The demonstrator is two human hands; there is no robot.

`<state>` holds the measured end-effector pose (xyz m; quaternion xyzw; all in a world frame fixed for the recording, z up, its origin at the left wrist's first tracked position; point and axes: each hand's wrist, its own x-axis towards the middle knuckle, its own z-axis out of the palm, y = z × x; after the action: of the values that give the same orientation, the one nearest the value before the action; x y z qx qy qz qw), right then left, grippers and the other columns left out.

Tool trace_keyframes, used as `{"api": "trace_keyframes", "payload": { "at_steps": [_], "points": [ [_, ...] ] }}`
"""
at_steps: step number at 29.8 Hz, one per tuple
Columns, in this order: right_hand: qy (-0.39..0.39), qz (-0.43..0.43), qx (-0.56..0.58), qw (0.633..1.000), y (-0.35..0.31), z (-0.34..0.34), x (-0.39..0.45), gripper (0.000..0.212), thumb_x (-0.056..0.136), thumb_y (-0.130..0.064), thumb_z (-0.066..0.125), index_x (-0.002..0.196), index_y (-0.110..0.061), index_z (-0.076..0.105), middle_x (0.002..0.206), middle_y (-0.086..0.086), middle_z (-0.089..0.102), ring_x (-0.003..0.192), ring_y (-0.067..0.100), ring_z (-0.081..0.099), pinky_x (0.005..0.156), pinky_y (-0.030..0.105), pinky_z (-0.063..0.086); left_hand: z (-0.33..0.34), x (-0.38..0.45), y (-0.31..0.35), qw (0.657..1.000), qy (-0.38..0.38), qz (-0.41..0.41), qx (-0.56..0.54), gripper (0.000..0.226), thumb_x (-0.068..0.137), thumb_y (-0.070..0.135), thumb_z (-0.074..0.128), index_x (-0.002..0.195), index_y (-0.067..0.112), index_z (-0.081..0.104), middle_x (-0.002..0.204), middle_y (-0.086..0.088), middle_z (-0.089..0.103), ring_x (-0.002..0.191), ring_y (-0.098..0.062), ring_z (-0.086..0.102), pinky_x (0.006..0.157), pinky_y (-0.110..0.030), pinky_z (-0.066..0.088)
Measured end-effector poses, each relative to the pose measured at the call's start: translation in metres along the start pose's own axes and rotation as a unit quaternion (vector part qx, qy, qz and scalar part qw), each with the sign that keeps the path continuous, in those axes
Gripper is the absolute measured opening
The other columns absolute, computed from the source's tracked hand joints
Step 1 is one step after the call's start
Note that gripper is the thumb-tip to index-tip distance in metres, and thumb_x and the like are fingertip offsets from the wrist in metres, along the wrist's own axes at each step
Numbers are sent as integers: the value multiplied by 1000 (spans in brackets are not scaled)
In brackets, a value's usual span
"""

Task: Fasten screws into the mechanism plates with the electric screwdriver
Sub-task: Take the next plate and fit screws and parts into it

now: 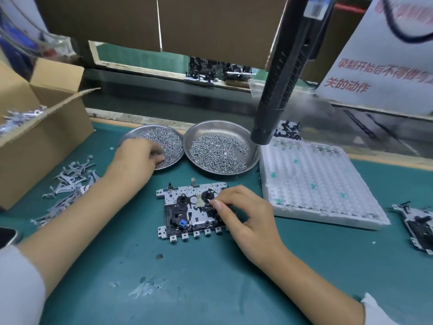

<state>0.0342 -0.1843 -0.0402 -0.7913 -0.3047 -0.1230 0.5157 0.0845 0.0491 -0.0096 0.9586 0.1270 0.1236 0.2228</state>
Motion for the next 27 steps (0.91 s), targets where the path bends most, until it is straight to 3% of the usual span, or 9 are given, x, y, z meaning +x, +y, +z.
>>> {"api": "trace_keyframes", "payload": {
  "at_steps": [2, 5, 10, 14, 17, 19, 21, 24, 27],
  "points": [
    [-5, -1, 1, 1000, 0, -1, 2, 12, 89, -12, 61, 81, -7, 69, 80, 2, 62, 76, 12, 58, 71, 25, 47, -1, -4, 0, 999, 50, 7, -6, 13, 86, 21, 68, 97, 21, 74, 96, -7, 72, 96, -32, 62, 81, -35, 47],
    [-9, -6, -5, 1000, 1, -2, 2, 13, 89, -12, 61, 80, -7, 69, 80, 1, 61, 75, 11, 58, 69, 25, 47, -1, -10, -3, 994, 108, 26, -18, 11, 86, 24, 68, 95, 22, 75, 96, -4, 73, 93, -31, 63, 80, -37, 47],
    [-7, -10, -2, 1000, 0, 0, 2, 13, 88, -11, 62, 79, -5, 69, 80, 2, 62, 76, 11, 59, 70, 25, 47, 0, -11, -10, 986, 147, 55, -54, 13, 88, 19, 66, 97, 15, 74, 103, -6, 69, 94, -32, 60, 92, -44, 41],
    [-4, -8, -4, 1000, 0, -2, 2, 13, 88, -12, 62, 80, -5, 70, 81, 0, 63, 77, 10, 59, 72, 23, 47, 1, -15, -6, 981, 151, 87, -90, 13, 90, 12, 62, 98, 9, 72, 99, -10, 69, 93, -31, 61, 90, -46, 44],
    [13, -4, -11, 1000, -2, -4, 8, 13, 88, -14, 62, 82, -7, 71, 84, -2, 63, 80, 8, 60, 73, 21, 48, 0, -21, -4, 971, 176, 104, -122, 14, 91, 11, 61, 98, 6, 72, 95, -8, 71, 84, -22, 63, 85, -28, 44],
    [40, -6, -43, 998, -2, -9, 22, 11, 88, -12, 61, 88, -8, 72, 87, -2, 64, 83, 4, 59, 77, 17, 47, 0, -30, 2, 960, 188, 101, -181, 12, 88, 10, 64, 96, 8, 72, 87, 0, 70, 77, 0, 60, 75, -9, 39],
    [52, 2, -99, 994, 2, -17, 45, 18, 89, -7, 61, 105, -9, 69, 96, -2, 64, 88, 4, 58, 82, 18, 46, 2, -39, 12, 946, 190, 126, -228, 10, 85, 9, 69, 93, 10, 73, 81, 9, 67, 75, 11, 58, 74, -1, 39],
    [-54, 74, -251, 964, 13, -25, 85, 39, 91, -13, 60, 130, -10, 54, 121, 8, 59, 112, 19, 54, 97, 29, 41, 7, -51, 24, 931, 188, 198, -244, 9, 79, 9, 74, 88, 8, 74, 79, 5, 68, 76, -1, 59, 77, -15, 47],
    [-172, 190, -343, 904, 25, -19, 110, 35, 91, -22, 63, 123, -9, 61, 123, 13, 61, 111, 26, 57, 94, 31, 43, 10, -58, 31, 914, 190, 192, -303, 8, 77, 10, 75, 85, 11, 74, 80, 7, 69, 78, 1, 61, 78, -10, 44]
  ]
}}
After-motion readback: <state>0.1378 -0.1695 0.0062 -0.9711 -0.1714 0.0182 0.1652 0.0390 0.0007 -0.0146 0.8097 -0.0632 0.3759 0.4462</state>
